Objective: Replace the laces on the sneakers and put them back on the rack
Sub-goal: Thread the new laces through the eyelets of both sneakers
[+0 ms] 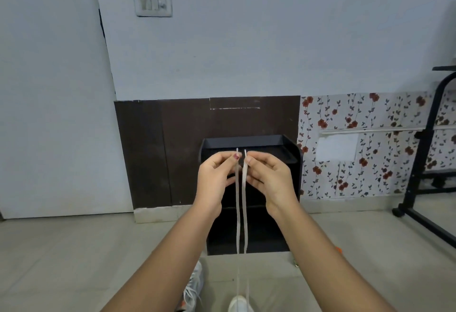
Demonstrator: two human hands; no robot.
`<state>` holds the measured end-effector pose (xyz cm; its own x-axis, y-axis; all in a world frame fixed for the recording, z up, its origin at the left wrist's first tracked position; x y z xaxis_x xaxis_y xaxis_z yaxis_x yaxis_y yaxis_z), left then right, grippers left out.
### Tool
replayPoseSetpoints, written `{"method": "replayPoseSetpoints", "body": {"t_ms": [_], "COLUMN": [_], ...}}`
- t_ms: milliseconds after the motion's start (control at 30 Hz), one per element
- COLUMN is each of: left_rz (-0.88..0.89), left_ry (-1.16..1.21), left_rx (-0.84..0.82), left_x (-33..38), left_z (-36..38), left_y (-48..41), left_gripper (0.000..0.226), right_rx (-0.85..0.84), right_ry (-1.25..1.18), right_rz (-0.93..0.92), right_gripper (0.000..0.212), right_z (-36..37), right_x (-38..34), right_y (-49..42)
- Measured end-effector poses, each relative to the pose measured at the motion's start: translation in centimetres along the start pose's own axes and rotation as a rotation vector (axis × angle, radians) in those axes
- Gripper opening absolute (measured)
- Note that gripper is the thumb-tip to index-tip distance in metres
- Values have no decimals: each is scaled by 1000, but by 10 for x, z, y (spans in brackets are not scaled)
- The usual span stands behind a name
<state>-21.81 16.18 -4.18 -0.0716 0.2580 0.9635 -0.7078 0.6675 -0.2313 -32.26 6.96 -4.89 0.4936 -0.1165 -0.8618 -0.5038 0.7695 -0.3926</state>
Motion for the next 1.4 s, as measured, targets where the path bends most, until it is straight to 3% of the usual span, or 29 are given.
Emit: {"method": "replayPoseSetpoints", "body": {"t_ms": [167,300,400,467,567,633,700,833,967,1067,1167,1267,1333,1400], "left_rz": [-182,-386,-524,-600,-650,-651,-644,-644,-658,-684,-688,-716,-729,-724], "left_ry": [-86,-170,-192,-231,-293,-343,-380,-454,-500,-523,-534,-530,-546,-613], "left_rx": [-31,23,80,106,136,153,159,140,124,116,125,143,144,123], "left_x": [-96,-209,-282,-318,-351,-366,-377,-397,-423,-437,-450,-461,-472,-476], "left_z": [-14,-52,-80,-92,-102,-105,-105,-101,-99,-97,-93,-89,-85,-80], "left_y": [39,78,106,122,135,137,135,128,118,114,107,106,103,99], "left_gripper": [14,11,16,18,18,18,19,20,19,17,16,16,16,13], "right_rx": [-49,20,36,-42,-374,-450,-467,-530,-559,-544,-460,-715,-806,-594], "right_ry": [-58,13,177,391,1019,1223,1239,1306,1219,1272,1349,1339,1261,1176], "right_rz": [311,593,771,865,819,721,676,794,866,780,529,422,514,510], "right_gripper": [14,11,8,7,16,27,36,45,47,31,18,21,37,36], "right_z": [-40,-97,-135,-154,-175,-176,-168,-168,-174,-174,-162,-126,-122,-136], "right_x": [78,166,227,266,318,339,358,399,425,415,382,374,386,387], "right_y": [63,127,170,192,196,189,182,187,201,192,174,191,205,191]}}
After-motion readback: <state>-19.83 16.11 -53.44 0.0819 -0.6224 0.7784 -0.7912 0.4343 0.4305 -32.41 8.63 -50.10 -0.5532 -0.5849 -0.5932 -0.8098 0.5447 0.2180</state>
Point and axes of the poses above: each hand's wrist, its own y-axis away from the middle knuckle, its own z-axis out of the palm, x = y × z, the point moved 10 cm from there along -y, towards the middle knuckle, and after that the axes turned 6 degrees about -z, right-handed, at the moved point
